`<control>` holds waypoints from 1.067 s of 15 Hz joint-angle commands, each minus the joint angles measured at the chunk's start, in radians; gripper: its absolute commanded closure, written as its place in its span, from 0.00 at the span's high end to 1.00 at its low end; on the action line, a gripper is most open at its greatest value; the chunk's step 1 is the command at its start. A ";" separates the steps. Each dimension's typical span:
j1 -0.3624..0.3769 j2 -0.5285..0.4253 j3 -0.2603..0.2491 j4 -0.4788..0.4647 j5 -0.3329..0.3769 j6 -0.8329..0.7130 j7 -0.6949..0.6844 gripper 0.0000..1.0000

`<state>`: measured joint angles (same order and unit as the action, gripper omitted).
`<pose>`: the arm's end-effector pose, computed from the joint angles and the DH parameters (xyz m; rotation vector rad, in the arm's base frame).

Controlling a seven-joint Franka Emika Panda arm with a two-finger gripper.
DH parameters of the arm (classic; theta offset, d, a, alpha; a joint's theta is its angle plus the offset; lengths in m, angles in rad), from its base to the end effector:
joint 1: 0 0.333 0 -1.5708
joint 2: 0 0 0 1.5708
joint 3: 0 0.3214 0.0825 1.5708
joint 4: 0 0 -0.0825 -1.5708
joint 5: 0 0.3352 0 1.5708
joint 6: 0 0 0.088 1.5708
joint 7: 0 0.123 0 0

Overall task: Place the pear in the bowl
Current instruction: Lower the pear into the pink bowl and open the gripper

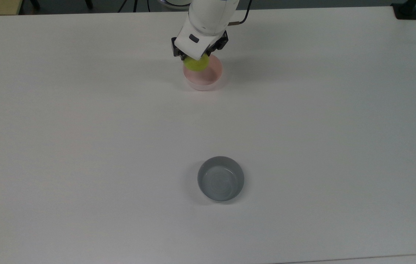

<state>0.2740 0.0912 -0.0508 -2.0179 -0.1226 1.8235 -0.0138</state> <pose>0.4820 0.0977 0.4025 2.9372 0.4204 -0.4057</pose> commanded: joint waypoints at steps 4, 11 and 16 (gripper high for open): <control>0.033 0.045 -0.011 -0.030 0.006 0.094 0.015 0.55; 0.045 0.048 -0.011 -0.025 0.006 0.089 0.058 1.00; 0.030 0.027 -0.011 0.033 0.006 0.039 0.058 1.00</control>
<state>0.2995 0.1469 -0.0510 -2.0249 -0.1225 1.9000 0.0253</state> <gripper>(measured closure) 0.000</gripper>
